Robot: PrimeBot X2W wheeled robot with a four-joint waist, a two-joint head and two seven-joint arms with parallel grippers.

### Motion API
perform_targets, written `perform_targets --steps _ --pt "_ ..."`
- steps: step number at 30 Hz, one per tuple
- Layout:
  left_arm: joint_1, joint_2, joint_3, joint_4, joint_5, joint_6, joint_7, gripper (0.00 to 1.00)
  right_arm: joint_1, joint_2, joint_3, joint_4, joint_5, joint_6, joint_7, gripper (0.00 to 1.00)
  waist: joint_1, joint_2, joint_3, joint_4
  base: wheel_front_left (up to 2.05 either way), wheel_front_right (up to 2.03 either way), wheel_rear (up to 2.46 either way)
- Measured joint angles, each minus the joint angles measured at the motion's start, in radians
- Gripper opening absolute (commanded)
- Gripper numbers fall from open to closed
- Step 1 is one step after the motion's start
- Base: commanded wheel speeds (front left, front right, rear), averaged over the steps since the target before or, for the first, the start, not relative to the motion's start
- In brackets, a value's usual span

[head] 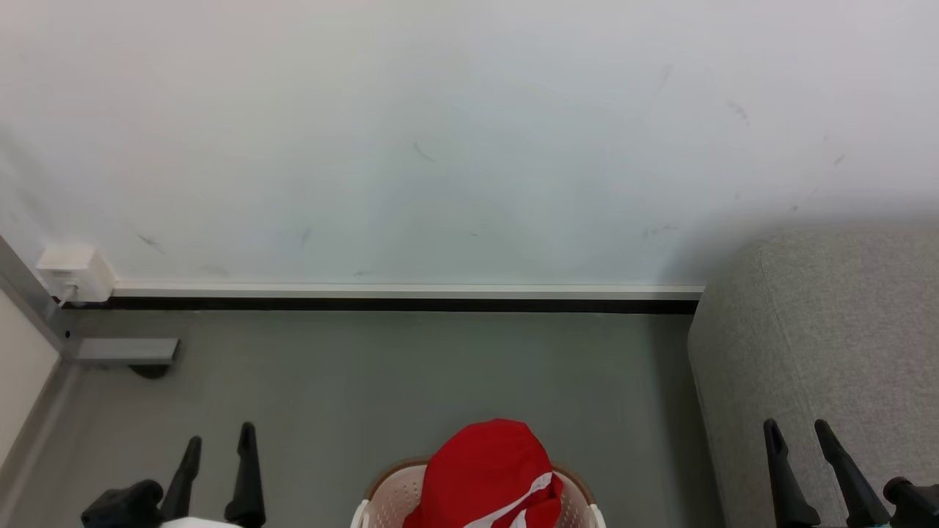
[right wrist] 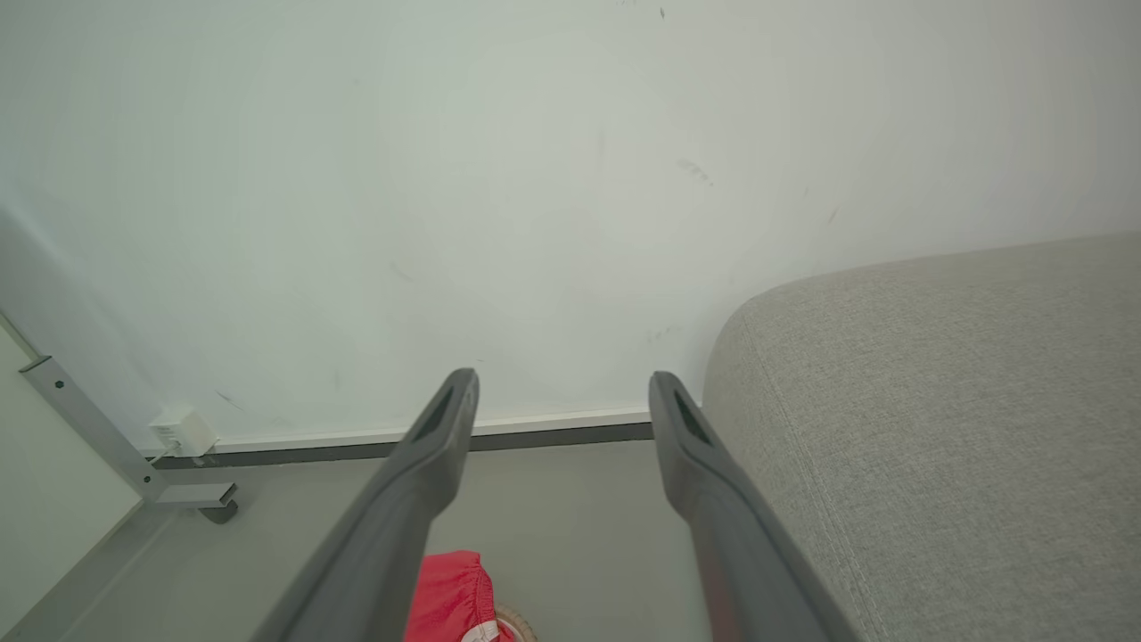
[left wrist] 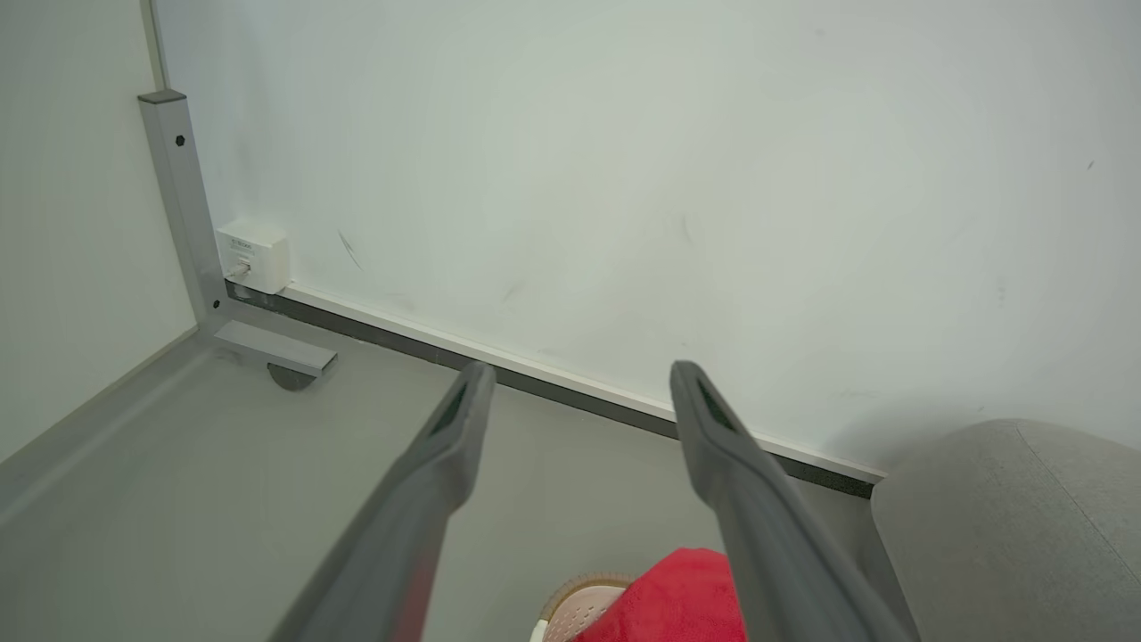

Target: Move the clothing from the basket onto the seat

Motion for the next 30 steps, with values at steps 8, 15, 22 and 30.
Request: perform_targets --steps 8,15,22,30 --pt "0.001 0.004 0.004 0.0 0.071 0.0 -0.018 1.0 0.002 -0.004 0.0 0.007 -0.059 0.0 -0.018 1.0 0.0 0.0 0.001 0.006 0.0 0.0 0.0" --pt "0.003 0.009 0.004 0.001 0.134 0.001 -0.034 1.0 0.004 -0.007 0.002 0.008 -0.106 0.001 -0.035 1.0 0.0 0.0 -0.001 0.01 0.0 0.0 0.0" --pt "0.004 0.011 0.007 0.004 0.188 0.001 -0.045 1.0 0.007 -0.005 0.002 0.011 -0.142 0.001 -0.049 1.0 0.0 0.0 -0.002 0.01 0.0 0.0 0.0" --pt "0.011 0.011 0.016 0.013 0.243 -0.001 -0.062 1.0 0.02 -0.005 -0.002 0.012 -0.186 0.001 -0.062 1.0 0.0 0.0 -0.002 0.01 0.0 0.0 0.0"
